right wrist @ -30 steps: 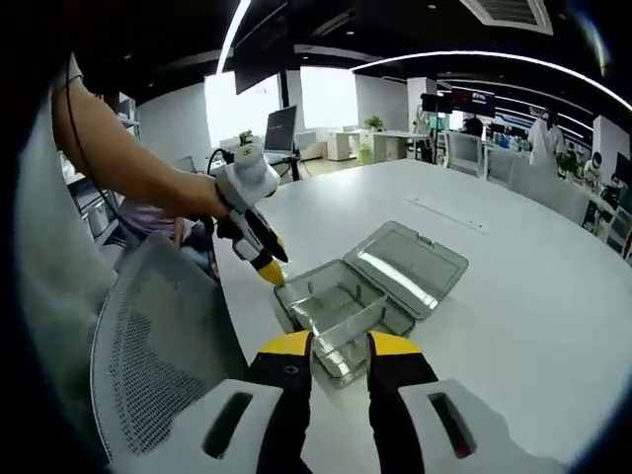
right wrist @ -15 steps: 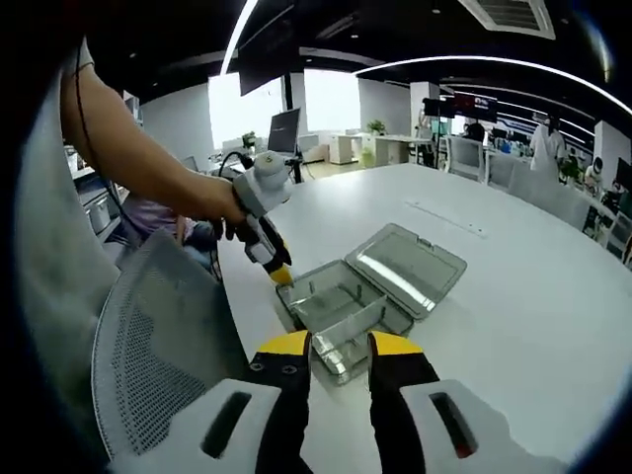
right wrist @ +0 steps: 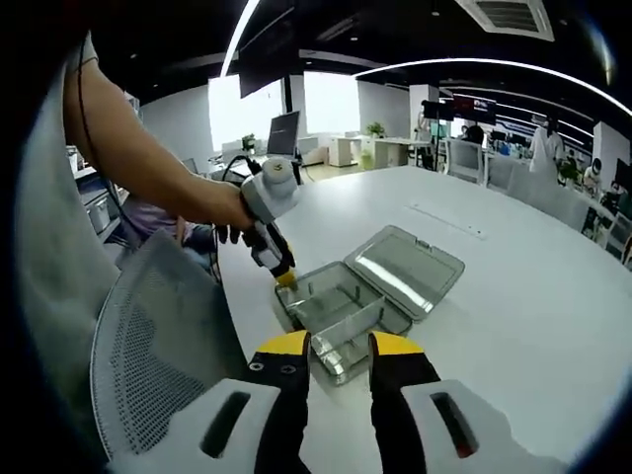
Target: Insert the divider into the dual guide fixture by aligning both edges with the guide slots and pushing it downward to the bottom, including one-sided entry, uneven engagement, binding, and posture correction.
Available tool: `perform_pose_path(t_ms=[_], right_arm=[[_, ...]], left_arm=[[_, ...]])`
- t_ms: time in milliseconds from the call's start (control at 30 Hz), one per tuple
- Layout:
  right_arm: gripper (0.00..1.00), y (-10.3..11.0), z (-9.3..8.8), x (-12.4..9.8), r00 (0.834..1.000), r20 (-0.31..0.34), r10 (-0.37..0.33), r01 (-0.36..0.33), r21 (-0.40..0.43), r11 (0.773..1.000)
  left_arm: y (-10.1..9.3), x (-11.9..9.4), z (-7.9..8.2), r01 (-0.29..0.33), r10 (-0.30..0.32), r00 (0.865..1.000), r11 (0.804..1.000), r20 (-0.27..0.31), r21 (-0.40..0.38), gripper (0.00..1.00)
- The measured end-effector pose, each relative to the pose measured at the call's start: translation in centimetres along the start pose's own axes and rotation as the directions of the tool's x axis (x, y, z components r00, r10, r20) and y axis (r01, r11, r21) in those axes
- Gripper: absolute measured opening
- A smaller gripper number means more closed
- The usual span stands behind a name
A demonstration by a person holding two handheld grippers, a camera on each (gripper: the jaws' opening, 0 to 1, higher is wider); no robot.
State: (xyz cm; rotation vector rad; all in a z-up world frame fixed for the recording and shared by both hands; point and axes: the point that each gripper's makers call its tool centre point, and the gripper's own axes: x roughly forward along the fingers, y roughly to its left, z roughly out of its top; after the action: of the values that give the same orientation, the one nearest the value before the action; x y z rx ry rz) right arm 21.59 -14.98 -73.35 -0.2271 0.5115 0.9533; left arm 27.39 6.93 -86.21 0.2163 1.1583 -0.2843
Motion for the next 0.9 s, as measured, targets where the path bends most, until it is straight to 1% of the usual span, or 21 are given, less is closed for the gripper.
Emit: perform_pose_path(t_ms=[133, 167, 233, 367, 433, 467, 767, 900], right_arm=[[0.19, -0.27, 0.01, -0.01, 1.0, 0.002, -0.003, 0.003, 0.007, 1.0], [0.19, -0.27, 0.03, 0.0, 1.0, 0.003, -0.003, 0.003, 0.007, 1.0], [0.19, -0.35, 0.04, 0.01, 1.0, 0.003, -0.004, 0.004, 0.004, 1.0], [0.19, -0.39, 0.08, 0.03, 1.0, 0.005, -0.006, 0.005, 0.008, 1.0], [0.19, -0.46, 0.08, 0.03, 1.0, 0.005, -0.006, 0.006, 0.009, 1.0], [0.19, -0.51, 0.08, -0.02, 1.0, 0.007, -0.009, 0.009, 0.01, 1.0], [0.18, -0.63, 0.0, 0.08, 1.0, 0.0, -0.008, 0.008, 0.008, 1.0], [0.18, -0.67, 0.16, 0.04, 1.0, 0.002, -0.008, 0.008, 0.007, 1.0]], left_arm=[[0.15, -0.03, 0.18, -0.007, 0.007, 1.0, 1.0, 0.006, 0.0, 0.4], [0.0, 0.22, -0.07, 0.003, -0.003, 1.0, 1.0, -0.013, 0.002, 0.4], [0.26, 0.23, 0.03, -0.011, 0.011, 1.0, 1.0, -0.007, 0.004, 0.4], [0.03, 0.46, -0.31, -0.009, 0.01, 1.0, 1.0, -0.025, 0.015, 0.4], [-0.04, 0.54, -0.55, -0.004, 0.004, 1.0, 1.0, -0.031, 0.016, 0.39], [-0.03, 0.49, -0.45, -0.005, 0.005, 1.0, 1.0, -0.029, -0.001, 0.38], [-0.08, 0.59, -0.34, 0.003, -0.003, 1.0, 1.0, -0.024, 0.0, 0.32], [-0.1, 0.55, -0.4, 0.008, -0.008, 1.0, 1.0, -0.024, -0.002, 0.32]])
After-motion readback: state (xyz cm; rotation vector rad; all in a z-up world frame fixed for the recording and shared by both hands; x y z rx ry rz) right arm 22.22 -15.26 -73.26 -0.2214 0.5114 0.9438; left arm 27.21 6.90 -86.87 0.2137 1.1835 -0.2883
